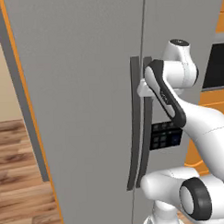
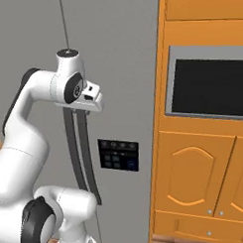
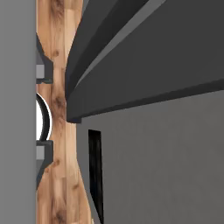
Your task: There is a bowl on the dining counter. Grab a lemon wedge from the fridge and place it in the bowl. Then get the liquor bottle and glass cup from the cabinet and place them next to the bowl.
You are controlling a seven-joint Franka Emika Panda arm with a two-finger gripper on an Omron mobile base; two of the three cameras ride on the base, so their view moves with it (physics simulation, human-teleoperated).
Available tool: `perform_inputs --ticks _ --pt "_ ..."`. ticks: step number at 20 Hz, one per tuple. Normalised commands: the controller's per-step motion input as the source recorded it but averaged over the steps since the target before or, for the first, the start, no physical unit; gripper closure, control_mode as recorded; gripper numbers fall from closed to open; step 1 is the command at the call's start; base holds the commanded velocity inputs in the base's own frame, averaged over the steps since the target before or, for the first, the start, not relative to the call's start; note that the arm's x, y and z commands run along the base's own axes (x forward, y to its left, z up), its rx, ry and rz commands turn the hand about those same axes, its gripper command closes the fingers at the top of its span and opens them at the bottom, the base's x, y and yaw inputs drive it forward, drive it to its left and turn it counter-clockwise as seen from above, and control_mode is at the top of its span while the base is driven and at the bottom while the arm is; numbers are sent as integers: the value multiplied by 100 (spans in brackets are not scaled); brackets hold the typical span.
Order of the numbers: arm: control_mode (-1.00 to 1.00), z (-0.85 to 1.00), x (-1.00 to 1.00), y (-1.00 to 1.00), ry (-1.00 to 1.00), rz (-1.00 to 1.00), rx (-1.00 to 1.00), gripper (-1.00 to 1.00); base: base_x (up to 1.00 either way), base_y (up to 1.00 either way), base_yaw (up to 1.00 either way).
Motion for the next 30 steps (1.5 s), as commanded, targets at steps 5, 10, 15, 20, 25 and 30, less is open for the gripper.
perform_inputs --ticks 5,10,15,20,25,30 --pt "100 0 0 0 0 0 0 -100 -31 23 0" --pt "100 0 0 0 0 0 0 -100 -52 33 2" --pt "100 0 0 0 0 0 0 -100 -39 6 1" --pt "100 0 0 0 0 0 0 -100 -44 0 0" --pt "100 0 0 0 0 0 0 -100 -23 -7 0" --pt "100 0 0 0 0 0 0 -100 -21 -13 0"
